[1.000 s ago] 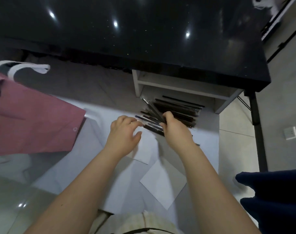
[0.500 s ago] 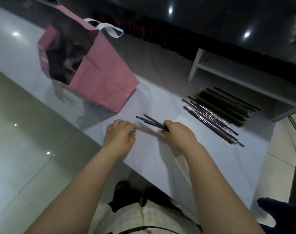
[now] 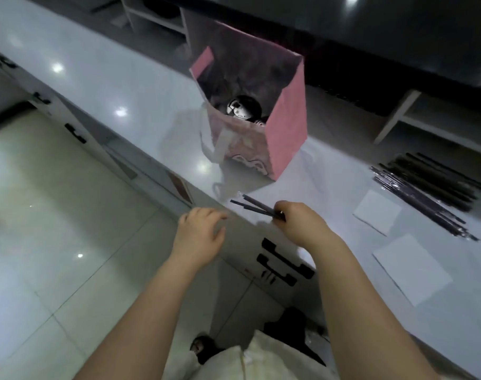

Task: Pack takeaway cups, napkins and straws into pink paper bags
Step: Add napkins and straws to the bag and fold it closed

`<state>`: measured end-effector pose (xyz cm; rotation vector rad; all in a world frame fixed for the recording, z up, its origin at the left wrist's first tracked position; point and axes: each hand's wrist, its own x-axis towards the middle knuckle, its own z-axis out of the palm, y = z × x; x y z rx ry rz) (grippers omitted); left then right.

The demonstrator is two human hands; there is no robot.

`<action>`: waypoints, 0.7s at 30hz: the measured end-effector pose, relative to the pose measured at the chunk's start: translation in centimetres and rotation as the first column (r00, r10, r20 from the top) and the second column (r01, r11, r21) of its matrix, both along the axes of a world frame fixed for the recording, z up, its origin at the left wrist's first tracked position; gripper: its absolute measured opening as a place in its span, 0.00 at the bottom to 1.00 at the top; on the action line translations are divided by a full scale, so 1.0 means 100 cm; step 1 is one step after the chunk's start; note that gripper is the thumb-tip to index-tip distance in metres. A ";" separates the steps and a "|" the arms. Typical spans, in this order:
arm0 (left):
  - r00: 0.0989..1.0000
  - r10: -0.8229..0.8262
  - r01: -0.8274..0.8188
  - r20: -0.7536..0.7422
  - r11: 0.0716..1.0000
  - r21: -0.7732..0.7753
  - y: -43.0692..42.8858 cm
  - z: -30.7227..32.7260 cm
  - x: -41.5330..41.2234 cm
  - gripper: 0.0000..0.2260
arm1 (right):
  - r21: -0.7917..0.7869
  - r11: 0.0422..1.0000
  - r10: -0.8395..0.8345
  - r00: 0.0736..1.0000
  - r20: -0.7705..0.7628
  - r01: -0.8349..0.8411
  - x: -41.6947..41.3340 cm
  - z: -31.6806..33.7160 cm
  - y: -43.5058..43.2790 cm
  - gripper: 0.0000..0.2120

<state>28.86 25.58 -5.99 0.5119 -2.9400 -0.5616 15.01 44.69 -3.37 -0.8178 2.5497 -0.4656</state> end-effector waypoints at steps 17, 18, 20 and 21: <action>0.960 0.005 -0.021 -0.278 0.998 -0.054 -0.180 0.097 0.016 0.16 | -0.141 0.990 -0.009 0.970 -0.242 -0.026 0.076 0.114 -0.150 0.05; 0.957 -0.010 -0.007 -0.288 0.998 -0.061 -0.185 0.107 0.007 0.16 | -0.144 0.989 -0.018 0.963 -0.270 -0.022 0.071 0.125 -0.152 0.05; 0.951 -0.039 0.014 -0.306 0.996 -0.083 -0.193 0.128 -0.013 0.16 | -0.159 0.987 -0.030 0.945 -0.326 -0.024 0.058 0.147 -0.155 0.04; 0.947 -0.049 0.021 -0.316 0.996 -0.092 -0.196 0.137 -0.023 0.16 | -0.175 0.984 -0.041 0.937 -0.346 -0.021 0.050 0.158 -0.156 0.04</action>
